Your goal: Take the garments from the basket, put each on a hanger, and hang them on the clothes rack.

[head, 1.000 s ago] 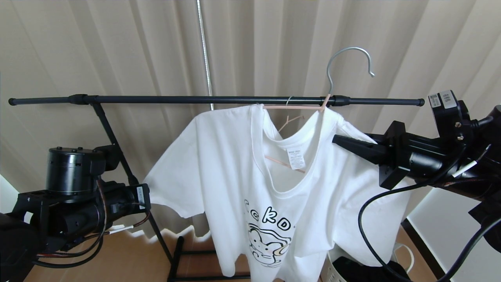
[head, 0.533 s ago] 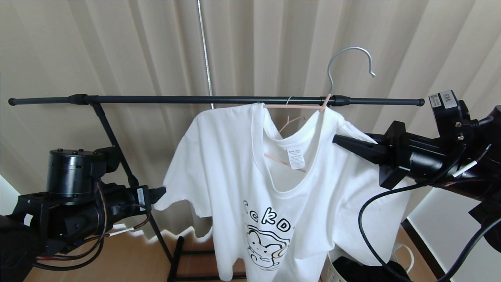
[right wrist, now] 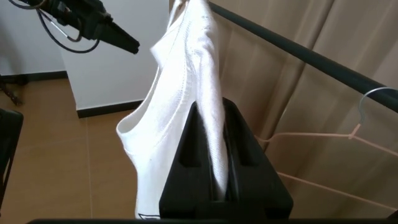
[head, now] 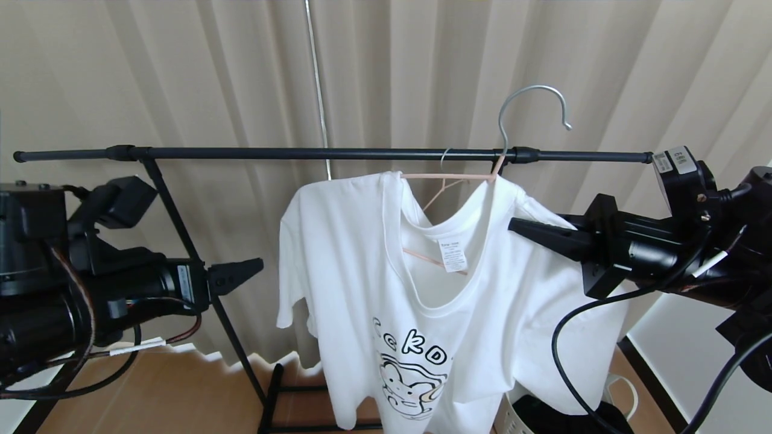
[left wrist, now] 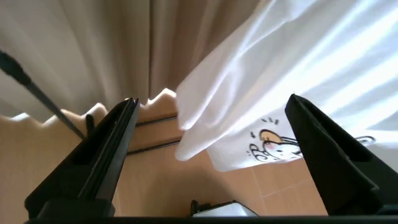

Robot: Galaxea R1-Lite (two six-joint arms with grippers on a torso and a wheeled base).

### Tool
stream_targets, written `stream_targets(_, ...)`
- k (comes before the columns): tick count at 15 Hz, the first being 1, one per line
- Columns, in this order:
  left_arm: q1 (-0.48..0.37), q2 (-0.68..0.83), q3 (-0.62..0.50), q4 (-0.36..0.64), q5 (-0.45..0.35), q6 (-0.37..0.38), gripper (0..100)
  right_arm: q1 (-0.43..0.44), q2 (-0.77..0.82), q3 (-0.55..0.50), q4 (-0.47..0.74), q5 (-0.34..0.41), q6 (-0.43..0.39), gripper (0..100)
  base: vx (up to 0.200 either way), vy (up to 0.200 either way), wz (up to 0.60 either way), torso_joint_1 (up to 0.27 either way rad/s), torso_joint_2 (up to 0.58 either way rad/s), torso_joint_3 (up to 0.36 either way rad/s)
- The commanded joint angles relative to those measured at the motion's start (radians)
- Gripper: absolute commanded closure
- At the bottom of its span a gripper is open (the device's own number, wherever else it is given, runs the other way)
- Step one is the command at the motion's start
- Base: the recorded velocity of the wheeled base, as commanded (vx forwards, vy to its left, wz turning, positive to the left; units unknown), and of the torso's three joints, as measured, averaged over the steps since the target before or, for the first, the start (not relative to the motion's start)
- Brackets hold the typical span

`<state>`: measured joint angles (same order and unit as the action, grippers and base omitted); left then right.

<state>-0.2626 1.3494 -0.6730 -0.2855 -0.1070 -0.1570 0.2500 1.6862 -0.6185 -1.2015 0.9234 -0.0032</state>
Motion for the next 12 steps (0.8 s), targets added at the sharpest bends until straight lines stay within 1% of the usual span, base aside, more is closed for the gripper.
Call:
stream_targets(1, -0.010, -0.104, -0.181, 0.161, -0.128, 0.011, 0, 0.002, 0.018, -0.001, -0.001, 0.005, 0.003, 100, 0.000, 0.000, 0.00, 0.000, 0.00, 0.000)
stream_targets(2, -0.010, -0.113, -0.247, 0.232, -0.201, 0.011, 0, 0.002, 0.021, -0.001, 0.000, 0.023, 0.012, 100, 0.000, 0.000, 0.00, 0.000, 0.00, 0.000)
stream_targets(3, -0.009, -0.107, -0.303, 0.281, -0.264, 0.014, 0, 0.002, 0.021, -0.003, -0.001, 0.049, 0.028, 100, 0.000, 0.000, 0.00, 0.000, 0.00, 0.000)
stream_targets(4, -0.010, -0.096, -0.344, 0.309, -0.293, 0.028, 0, 0.000, 0.021, -0.001, -0.001, 0.060, 0.037, 100, 0.000, 0.000, 0.00, 0.000, 0.00, 0.000)
stream_targets(6, -0.023, -0.042, -0.402, 0.348, -0.318, 0.106, 0, 0.000, 0.021, 0.003, -0.001, 0.063, 0.037, 100, 0.000, 0.000, 0.00, 0.000, 0.00, 0.000)
stream_targets(7, -0.038, -0.021, -0.474, 0.422, -0.407, 0.163, 0, 0.002, 0.024, 0.005, -0.001, 0.069, 0.037, 100, 0.000, 0.000, 0.00, 0.000, 0.00, 0.000)
stream_targets(8, -0.050, -0.006, -0.524, 0.476, -0.456, 0.189, 0, 0.002, 0.029, 0.005, -0.001, 0.077, 0.037, 100, 0.000, 0.000, 0.00, 0.000, 0.00, 0.000)
stream_targets(9, -0.072, 0.024, -0.586, 0.545, -0.487, 0.240, 0, 0.002, 0.032, 0.005, -0.001, 0.091, 0.037, 100, 0.000, 0.000, 0.00, 0.000, 0.00, 0.000)
stream_targets(10, -0.090, 0.057, -0.631, 0.591, -0.490, 0.294, 0, 0.002, 0.033, 0.006, -0.001, 0.095, 0.037, 100, 0.000, 0.000, 0.00, 0.000, 0.00, 0.000)
stream_targets(11, -0.113, 0.129, -0.715, 0.666, -0.491, 0.407, 0, 0.003, 0.033, 0.010, -0.001, 0.100, 0.037, 100, 0.000, 0.000, 0.00, 0.000, 0.00, 0.000)
stream_targets(12, -0.127, 0.182, -0.775, 0.715, -0.493, 0.470, 0, 0.005, 0.030, 0.014, -0.001, 0.100, 0.037, 100, 0.000, 0.000, 0.00, 0.000, 0.00, 0.000)
